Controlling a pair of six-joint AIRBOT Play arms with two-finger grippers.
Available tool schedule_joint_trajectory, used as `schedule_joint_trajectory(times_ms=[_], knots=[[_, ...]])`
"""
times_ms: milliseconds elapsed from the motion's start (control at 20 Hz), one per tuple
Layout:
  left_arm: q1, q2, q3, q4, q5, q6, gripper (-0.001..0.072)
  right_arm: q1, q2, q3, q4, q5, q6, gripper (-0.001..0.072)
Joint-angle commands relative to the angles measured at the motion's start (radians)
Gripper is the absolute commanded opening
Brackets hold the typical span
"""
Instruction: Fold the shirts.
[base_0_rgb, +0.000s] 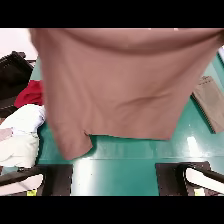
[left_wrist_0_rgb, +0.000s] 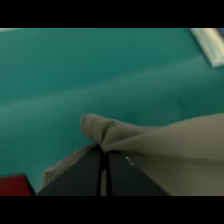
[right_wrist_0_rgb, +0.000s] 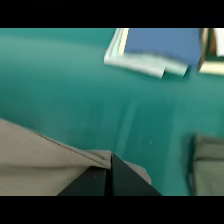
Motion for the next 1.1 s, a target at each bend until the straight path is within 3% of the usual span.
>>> schedule_joint_trajectory(times_ms=[0, 50, 100, 150, 200, 400, 550, 800, 1050], knots=[[0.001, -0.235, 0.001, -0.008, -0.092, -0.06, 0.0026, 0.081, -0.176, -0.086, -0.06, 0.002, 0.007, 0.0017], [0.001, -0.272, 0.001, -0.008, -0.106, -0.062, 0.0037, 0.093, -0.213, -0.086, -0.061, 0.004, 0.007, 0.0018], [0.001, -0.295, 0.001, -0.008, -0.116, -0.063, 0.0332, 0.102, -0.249, -0.075, -0.057, 0.011, 0.007, 0.0109], [0.001, -0.303, 0.001, 0.002, -0.122, -0.064, 0.0573, 0.108, -0.277, -0.057, -0.055, 0.021, 0.008, 0.0284], [0.001, -0.298, 0.002, 0.024, -0.133, -0.064, 0.0539, 0.108, -0.297, -0.036, -0.051, 0.041, 0.008, 0.0306], [0.069, -0.251, -0.014, 0.045, -0.264, -0.066, 0.0539, 0.086, -0.259, -0.047, -0.042, 0.131, 0.006, 0.0306], [0.144, -0.16, -0.188, 0.019, -0.277, -0.064, 0.054, 0.039, -0.137, -0.225, 0.105, 0.109, -0.01, 0.0305], [0.232, 0.017, -0.691, -0.002, -0.136, -0.057, 0.0539, 0.028, 0.05, -0.532, 0.211, 0.064, -0.04, 0.0305], [0.253, 0.033, -0.987, -0.045, 0.001, -0.053, 0.0539, 0.091, 0.165, -0.71, 0.211, -0.028, -0.039, 0.0305]])
